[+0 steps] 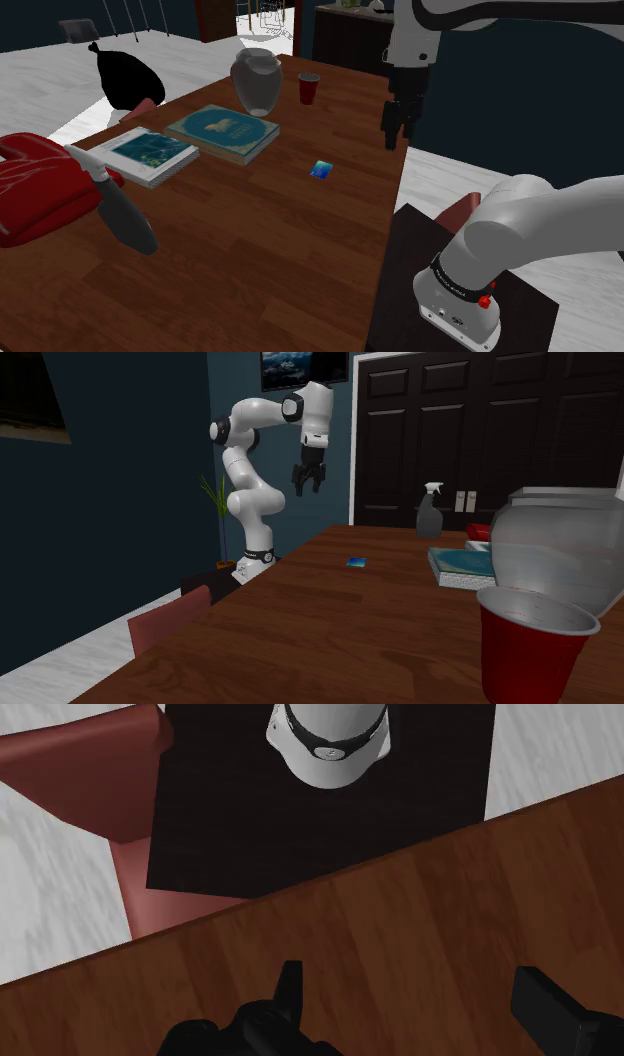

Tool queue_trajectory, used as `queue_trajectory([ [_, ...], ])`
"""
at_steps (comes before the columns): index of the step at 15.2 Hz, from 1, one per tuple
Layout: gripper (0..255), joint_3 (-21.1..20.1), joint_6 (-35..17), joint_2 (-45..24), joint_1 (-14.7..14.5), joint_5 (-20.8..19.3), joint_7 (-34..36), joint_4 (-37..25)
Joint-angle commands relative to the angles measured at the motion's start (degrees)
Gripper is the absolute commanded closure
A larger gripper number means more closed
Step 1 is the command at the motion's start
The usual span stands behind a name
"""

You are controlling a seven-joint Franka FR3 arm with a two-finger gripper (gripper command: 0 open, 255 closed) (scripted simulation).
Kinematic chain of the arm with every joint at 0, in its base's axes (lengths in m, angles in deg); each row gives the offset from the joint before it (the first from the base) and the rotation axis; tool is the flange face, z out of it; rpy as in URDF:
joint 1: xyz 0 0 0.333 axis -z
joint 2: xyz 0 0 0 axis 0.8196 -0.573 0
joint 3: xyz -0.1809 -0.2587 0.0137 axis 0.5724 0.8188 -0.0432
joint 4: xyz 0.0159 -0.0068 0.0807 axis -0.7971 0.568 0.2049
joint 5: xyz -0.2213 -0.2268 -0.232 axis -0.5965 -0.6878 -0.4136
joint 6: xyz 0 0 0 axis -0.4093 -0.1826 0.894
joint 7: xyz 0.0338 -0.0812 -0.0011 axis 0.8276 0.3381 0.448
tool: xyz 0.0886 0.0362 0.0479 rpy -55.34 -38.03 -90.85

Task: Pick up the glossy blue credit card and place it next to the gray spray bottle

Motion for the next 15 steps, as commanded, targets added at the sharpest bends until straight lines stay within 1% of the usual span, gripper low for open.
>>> queue_trajectory([
  [1,0,0.0,0.0,0.0,0.0,0.0,0.0,0.0],
  [5,0,-5.63,-9.97,-2.91,2.84,3.26,13.23,2.99],
  [9,0,-11.15,-20.13,-7.83,6.16,4.89,26.3,4.26],
  [12,0,-15.17,-27.48,-12.54,9.23,4.74,36.27,4.14],
  [15,0,-18.9,-34.3,-17.86,12.76,3.07,46.74,3.22],
])
